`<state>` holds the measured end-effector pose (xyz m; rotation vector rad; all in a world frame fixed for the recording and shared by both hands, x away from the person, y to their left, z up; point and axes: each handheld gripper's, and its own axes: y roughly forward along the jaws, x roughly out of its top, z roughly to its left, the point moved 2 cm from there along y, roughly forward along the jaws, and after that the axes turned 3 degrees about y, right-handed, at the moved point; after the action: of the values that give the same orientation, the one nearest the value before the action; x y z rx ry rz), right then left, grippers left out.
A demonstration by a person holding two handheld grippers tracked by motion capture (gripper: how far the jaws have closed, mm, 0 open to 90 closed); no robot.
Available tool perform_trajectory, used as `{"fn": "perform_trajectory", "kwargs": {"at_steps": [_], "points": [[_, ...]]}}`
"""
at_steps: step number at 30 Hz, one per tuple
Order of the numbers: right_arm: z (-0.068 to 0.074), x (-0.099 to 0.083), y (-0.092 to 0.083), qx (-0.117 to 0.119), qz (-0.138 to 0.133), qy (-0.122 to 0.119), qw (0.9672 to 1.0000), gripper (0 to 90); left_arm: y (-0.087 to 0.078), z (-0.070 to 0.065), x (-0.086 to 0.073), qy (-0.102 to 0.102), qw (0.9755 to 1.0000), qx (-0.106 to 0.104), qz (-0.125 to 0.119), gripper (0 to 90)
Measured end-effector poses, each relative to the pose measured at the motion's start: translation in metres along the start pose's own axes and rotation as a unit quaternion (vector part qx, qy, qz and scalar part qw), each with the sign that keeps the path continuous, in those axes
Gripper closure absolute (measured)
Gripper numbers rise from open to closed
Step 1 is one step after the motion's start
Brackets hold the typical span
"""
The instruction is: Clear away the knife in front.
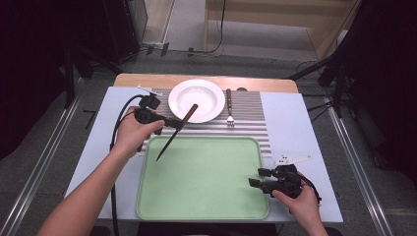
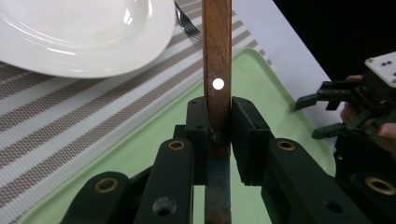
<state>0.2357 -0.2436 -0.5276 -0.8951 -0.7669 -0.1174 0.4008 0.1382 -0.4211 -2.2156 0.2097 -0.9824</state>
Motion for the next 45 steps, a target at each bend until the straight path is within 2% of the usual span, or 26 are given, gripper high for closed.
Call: {"fn": "perform_trajectory", "kwargs": {"at_steps": [1, 2, 5, 7, 15, 18, 23, 27, 30, 32, 34, 38, 41, 42, 45], "points": [[0.0, 0.0, 0.0, 0.001, 0.0, 0.002, 1.0, 34.5, 0.0, -0.001, -0.001, 0.001, 1.0, 0.002, -0.003, 77.0], [0.0, 0.0, 0.0, 0.0, 0.001, 0.002, 1.0, 34.6, 0.0, -0.002, -0.004, 0.001, 1.0, -0.005, 0.0, 77.0], [0.0, 0.0, 0.0, 0.0, 0.001, 0.002, 1.0, 34.6, 0.0, -0.005, -0.009, 0.007, 0.9999, 0.007, 0.004, 77.0], [0.0, 0.0, 0.0, 0.0, 0.001, 0.002, 1.0, 34.5, 0.001, -0.006, -0.013, 0.008, 1.0, 0.003, 0.006, 77.0], [-0.001, 0.0, 0.0, 0.001, -0.001, 0.002, 1.0, 34.5, 0.014, -0.012, -0.029, 0.01, 0.9999, 0.0, 0.013, 77.0], [-0.001, 0.0, 0.0, 0.0, -0.002, 0.005, 1.0, 34.5, 0.018, -0.014, -0.036, 0.016, 0.9998, 0.006, 0.014, 77.0], [0.0, 0.0, 0.0, -0.002, 0.001, 0.002, 1.0, 34.5, 0.025, -0.019, -0.046, 0.026, 0.9995, 0.003, 0.02, 77.0], [0.0, 0.0, 0.0, -0.002, -0.001, 0.004, 1.0, 34.6, 0.03, -0.017, -0.054, 0.016, 0.9997, -0.007, 0.019, 77.0], [-0.001, 0.0, -0.001, -0.001, -0.002, 0.006, 1.0, 34.6, 0.033, -0.018, -0.061, 0.016, 0.9997, 0.0, 0.02, 77.0], [-0.001, 0.0, -0.001, -0.001, -0.003, 0.005, 1.0, 34.6, 0.036, -0.02, -0.066, 0.013, 0.9997, -0.005, 0.02, 77.0], [0.0, 0.0, -0.001, -0.001, -0.004, 0.004, 1.0, 34.5, 0.038, -0.023, -0.069, 0.022, 0.9994, 0.005, 0.025, 77.0], [0.004, 0.001, 0.0, 0.006, -0.007, -0.003, 1.0, 34.5, 0.043, -0.024, -0.074, 0.024, 0.9994, 0.007, 0.024, 77.0], [0.005, 0.001, 0.001, 0.006, -0.003, -0.006, 1.0, 34.5, 0.046, -0.022, -0.078, 0.026, 0.9994, 0.012, 0.019, 77.0], [0.005, 0.001, 0.001, 0.006, -0.004, -0.006, 1.0, 34.5, 0.046, -0.022, -0.08, 0.034, 0.999, 0.023, 0.017, 77.0], [0.006, 0.001, 0.001, 0.005, -0.004, -0.008, 1.0, 34.5, 0.047, -0.019, -0.082, 0.035, 0.9988, 0.026, 0.021, 76.9]]}}
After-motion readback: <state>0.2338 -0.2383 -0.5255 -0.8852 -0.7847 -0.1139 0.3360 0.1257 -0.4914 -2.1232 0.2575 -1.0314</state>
